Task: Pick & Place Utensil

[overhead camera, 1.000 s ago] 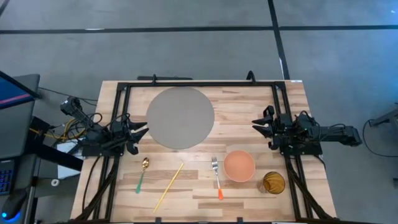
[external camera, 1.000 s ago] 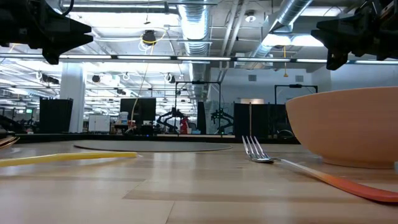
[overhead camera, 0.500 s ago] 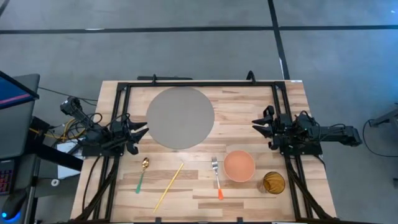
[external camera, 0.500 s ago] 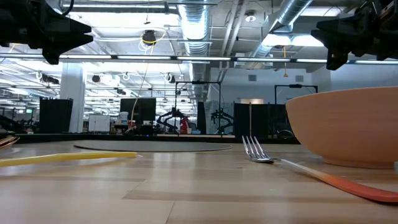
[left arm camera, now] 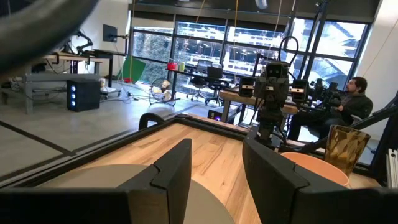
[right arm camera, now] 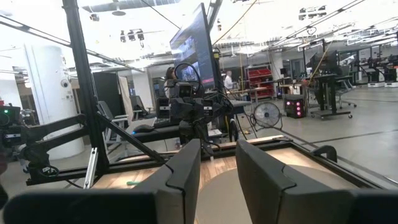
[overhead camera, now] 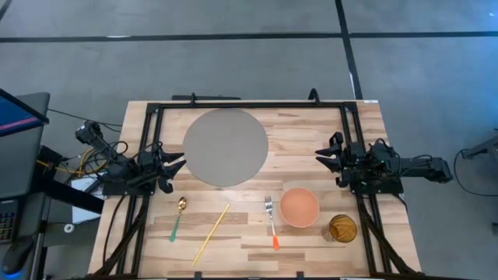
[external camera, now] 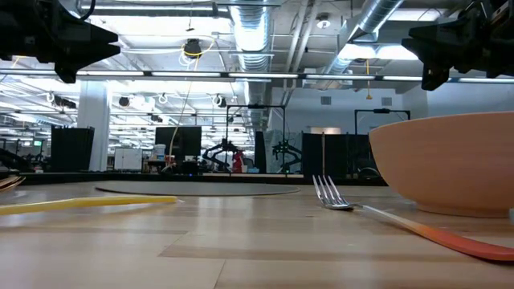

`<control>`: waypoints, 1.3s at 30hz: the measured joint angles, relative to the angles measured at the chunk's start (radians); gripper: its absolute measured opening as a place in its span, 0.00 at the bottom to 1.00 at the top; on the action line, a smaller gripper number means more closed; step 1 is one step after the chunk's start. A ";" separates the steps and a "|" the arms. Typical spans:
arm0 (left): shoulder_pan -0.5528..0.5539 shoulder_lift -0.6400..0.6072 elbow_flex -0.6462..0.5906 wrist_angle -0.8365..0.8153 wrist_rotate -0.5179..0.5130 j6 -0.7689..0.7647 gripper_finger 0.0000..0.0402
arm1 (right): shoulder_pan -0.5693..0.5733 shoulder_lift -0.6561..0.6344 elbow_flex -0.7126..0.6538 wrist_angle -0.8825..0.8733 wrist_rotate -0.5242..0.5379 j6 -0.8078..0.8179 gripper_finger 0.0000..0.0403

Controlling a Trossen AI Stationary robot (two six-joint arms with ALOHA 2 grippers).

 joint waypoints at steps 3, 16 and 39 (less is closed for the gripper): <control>0.000 0.000 0.000 0.002 0.000 0.000 0.36 | 0.000 0.000 0.000 0.000 0.000 0.000 0.24; 0.002 0.000 0.000 0.007 0.017 0.000 0.36 | 0.000 0.000 0.000 0.000 0.000 0.000 0.24; 0.002 0.000 0.000 0.023 0.221 -0.030 0.36 | 0.000 0.000 0.000 0.000 0.000 0.000 0.24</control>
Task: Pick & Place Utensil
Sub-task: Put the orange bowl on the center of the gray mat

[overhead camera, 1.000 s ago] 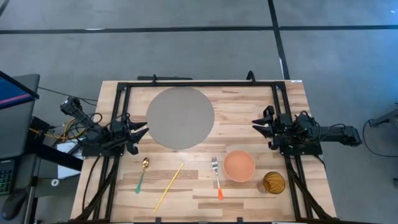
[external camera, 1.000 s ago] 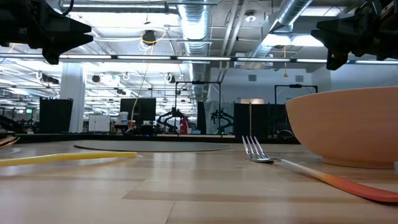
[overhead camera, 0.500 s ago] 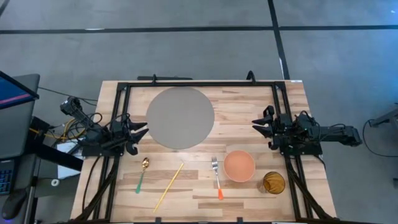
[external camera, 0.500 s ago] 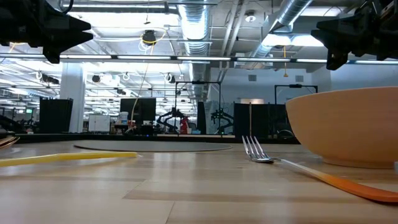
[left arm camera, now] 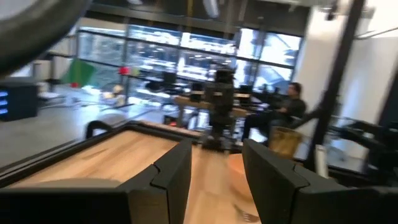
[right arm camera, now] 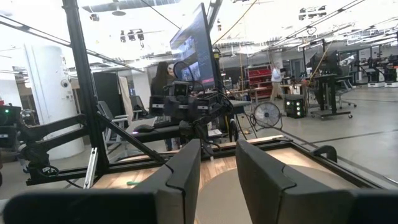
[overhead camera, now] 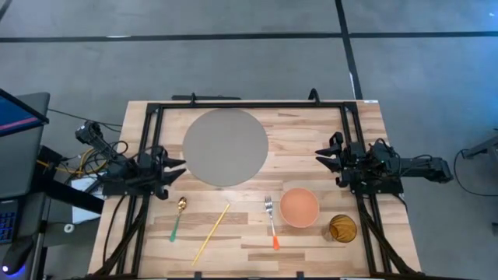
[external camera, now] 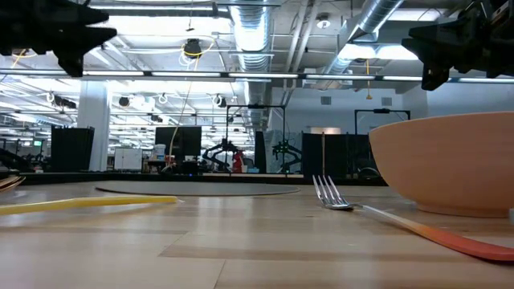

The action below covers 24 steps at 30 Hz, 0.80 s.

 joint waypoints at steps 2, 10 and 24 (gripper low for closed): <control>0.000 0.000 0.000 0.000 0.025 0.000 0.36 | -0.001 0.000 0.000 0.000 0.000 -0.002 0.24; 0.000 0.000 0.000 0.000 0.033 0.000 0.36 | -0.001 0.000 0.000 0.000 0.000 -0.001 0.24; 0.000 0.000 0.000 0.000 0.033 0.007 0.36 | -0.001 0.000 0.000 0.009 0.003 -0.002 0.24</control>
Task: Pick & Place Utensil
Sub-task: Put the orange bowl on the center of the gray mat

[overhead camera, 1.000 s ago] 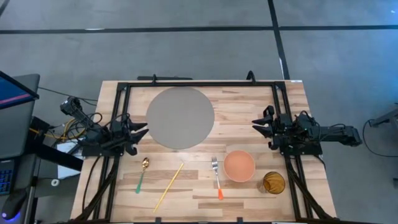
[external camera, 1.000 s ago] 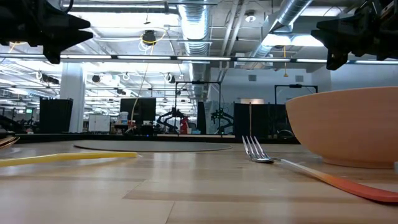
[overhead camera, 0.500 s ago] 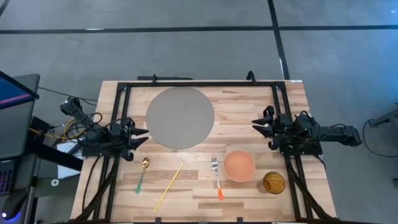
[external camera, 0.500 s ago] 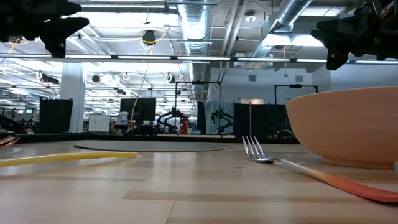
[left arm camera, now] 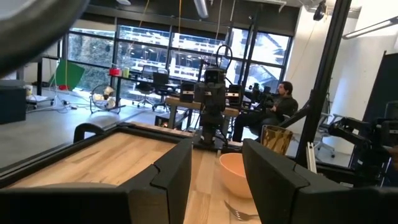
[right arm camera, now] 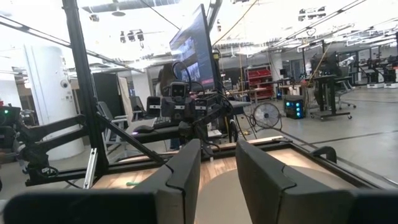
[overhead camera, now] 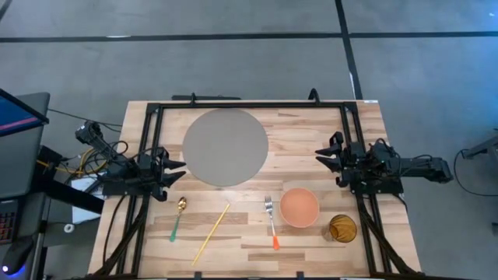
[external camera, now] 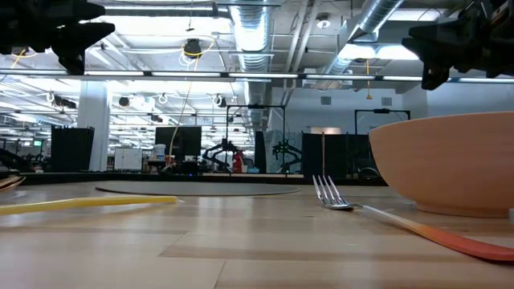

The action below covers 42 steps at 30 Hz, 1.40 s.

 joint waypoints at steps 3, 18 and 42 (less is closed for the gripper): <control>0.000 0.000 0.000 0.000 0.000 -0.006 0.36 | 0.000 0.000 0.000 0.023 0.040 0.002 0.24; 0.078 0.183 0.144 0.026 0.001 0.058 0.36 | 0.001 0.036 0.024 0.149 0.049 0.003 0.36; 0.393 0.900 0.592 -0.203 0.605 -0.221 0.36 | 0.256 0.928 0.551 0.016 -0.025 -0.087 0.49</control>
